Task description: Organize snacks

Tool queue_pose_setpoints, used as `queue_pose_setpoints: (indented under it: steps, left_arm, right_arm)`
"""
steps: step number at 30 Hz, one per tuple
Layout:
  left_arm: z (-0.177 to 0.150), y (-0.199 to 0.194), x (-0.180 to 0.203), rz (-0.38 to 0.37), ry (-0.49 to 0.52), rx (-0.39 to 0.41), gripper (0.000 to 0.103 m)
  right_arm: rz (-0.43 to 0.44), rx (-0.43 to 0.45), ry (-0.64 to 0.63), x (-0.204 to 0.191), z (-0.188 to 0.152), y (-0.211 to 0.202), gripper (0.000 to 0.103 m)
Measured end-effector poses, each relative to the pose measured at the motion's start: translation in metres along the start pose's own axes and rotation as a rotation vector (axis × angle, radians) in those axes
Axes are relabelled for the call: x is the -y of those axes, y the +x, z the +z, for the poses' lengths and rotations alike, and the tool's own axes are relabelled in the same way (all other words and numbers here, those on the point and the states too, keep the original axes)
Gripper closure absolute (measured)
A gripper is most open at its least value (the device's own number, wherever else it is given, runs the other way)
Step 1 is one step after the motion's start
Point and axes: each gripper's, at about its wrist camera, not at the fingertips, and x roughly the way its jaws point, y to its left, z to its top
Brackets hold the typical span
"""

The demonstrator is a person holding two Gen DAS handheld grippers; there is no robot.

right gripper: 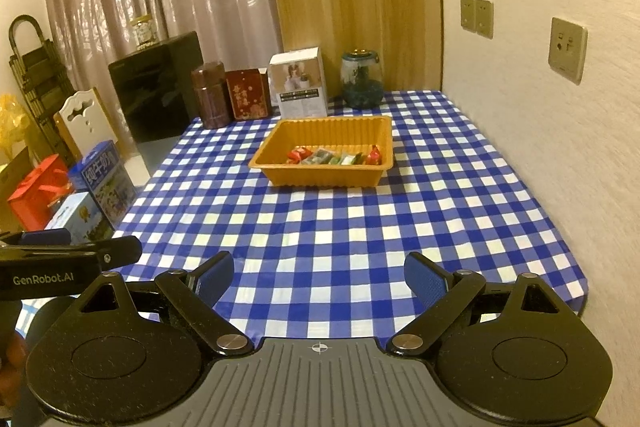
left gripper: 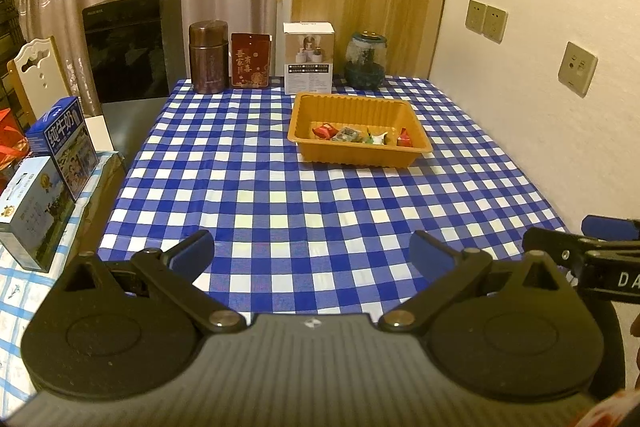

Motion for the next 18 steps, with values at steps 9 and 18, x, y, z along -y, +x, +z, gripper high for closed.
queue_pose_setpoints:
  steps: [9,18]
  left_arm:
    - [-0.0025,0.0023,0.0007,-0.006,-0.001,-0.008,0.0]
    - [-0.0029,0.0045,0.0003,-0.012,-0.002,-0.012,0.0]
  right_arm:
    - [-0.004,0.006,0.005,0.0016,0.0016,-0.0012,0.011]
    - [-0.006,0.007,0.009,0.0026,0.003,0.0003,0.011]
